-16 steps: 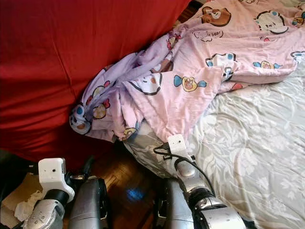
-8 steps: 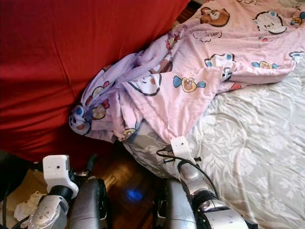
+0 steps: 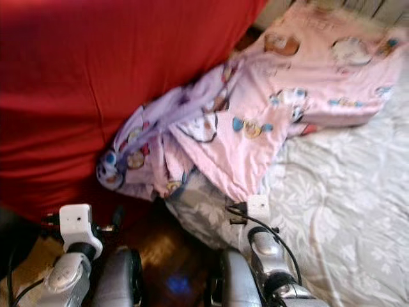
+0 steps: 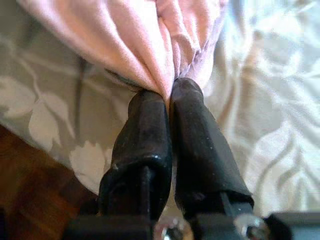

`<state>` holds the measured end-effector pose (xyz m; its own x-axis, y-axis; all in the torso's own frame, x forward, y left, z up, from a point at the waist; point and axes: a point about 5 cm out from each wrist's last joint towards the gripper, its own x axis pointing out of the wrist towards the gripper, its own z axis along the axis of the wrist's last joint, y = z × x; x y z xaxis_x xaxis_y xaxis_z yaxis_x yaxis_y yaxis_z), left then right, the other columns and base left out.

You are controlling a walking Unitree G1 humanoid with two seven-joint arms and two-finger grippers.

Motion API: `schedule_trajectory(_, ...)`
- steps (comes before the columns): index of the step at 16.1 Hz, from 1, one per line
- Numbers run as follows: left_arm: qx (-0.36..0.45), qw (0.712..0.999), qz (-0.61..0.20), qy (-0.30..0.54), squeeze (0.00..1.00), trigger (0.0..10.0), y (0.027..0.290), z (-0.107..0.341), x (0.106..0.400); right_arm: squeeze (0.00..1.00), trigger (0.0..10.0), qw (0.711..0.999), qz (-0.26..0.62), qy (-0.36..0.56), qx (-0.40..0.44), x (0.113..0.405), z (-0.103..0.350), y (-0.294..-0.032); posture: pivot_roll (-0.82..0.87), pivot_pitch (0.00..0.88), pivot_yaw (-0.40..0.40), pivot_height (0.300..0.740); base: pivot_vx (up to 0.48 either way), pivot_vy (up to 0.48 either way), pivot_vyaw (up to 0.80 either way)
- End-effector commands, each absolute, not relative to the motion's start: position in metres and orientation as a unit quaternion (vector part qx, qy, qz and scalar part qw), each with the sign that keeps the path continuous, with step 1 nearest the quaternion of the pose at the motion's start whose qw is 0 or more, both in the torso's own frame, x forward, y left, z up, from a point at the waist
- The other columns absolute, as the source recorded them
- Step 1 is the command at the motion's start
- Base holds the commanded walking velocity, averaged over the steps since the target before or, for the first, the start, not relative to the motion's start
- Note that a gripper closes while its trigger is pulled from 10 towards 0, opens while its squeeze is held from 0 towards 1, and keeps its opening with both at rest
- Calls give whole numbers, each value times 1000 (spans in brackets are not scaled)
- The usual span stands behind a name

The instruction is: Clean up the room

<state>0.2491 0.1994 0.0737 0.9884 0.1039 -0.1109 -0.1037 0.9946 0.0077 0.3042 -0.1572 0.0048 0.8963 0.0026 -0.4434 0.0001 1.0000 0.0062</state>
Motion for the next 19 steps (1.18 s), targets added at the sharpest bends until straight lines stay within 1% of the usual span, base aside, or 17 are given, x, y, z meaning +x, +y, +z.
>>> schedule_trajectory(1,-3,996,68,61,0,10000,205,67,251,0,0,973,-21,229,23,293,-3,-168,108,64,-98,616,0,0,0)
schedule_trajectory(3,1,995,81,61,0,10000,212,62,256,0,0,974,-30,221,37,281,-11,-172,79,0,-80,616,0,0,0)
schedule_trajectory(4,2,995,82,61,0,10000,214,59,256,0,0,976,-35,211,46,277,-12,-173,68,0,-71,616,0,0,0)
schedule_trajectory(5,0,995,81,64,0,10000,215,56,255,0,5569,977,-43,202,58,274,-13,-174,60,0,-64,616,0,0,0)
schedule_trajectory(6,-5,994,81,68,0,10000,217,53,257,0,10000,976,-48,199,70,273,-13,-173,34,0,-48,616,0,0,0)
schedule_trajectory(8,-6,994,75,76,0,10000,215,46,263,0,10000,978,-41,186,90,272,-12,-171,32,0,-39,616,0,0,0)
schedule_trajectory(9,1,993,80,82,0,10000,216,40,266,0,10000,973,-66,209,76,270,-16,-177,31,0,-37,616,0,0,0)
schedule_trajectory(11,1,990,93,102,0,10000,222,29,261,0,10000,971,-75,201,101,270,-15,-179,31,0,-32,636,0,0,0)
schedule_trajectory(12,4,988,98,120,0,10000,226,20,257,0,10000,972,-71,199,99,272,-14,-178,38,0,-34,656,0,0,0)
schedule_trajectory(13,5,988,98,122,0,10000,226,18,256,0,10000,972,-71,199,100,271,-14,-178,38,0,-34,661,0,0,0)
schedule_trajectory(16,13,979,110,171,0,10000,234,-6,241,0,10000,972,-62,203,95,271,-15,-174,48,0,-43,696,0,0,0)
schedule_trajectory(19,24,971,104,215,0,10000,233,-22,231,0,10000,972,-62,206,94,271,-16,-173,52,0,-50,721,0,0,0)
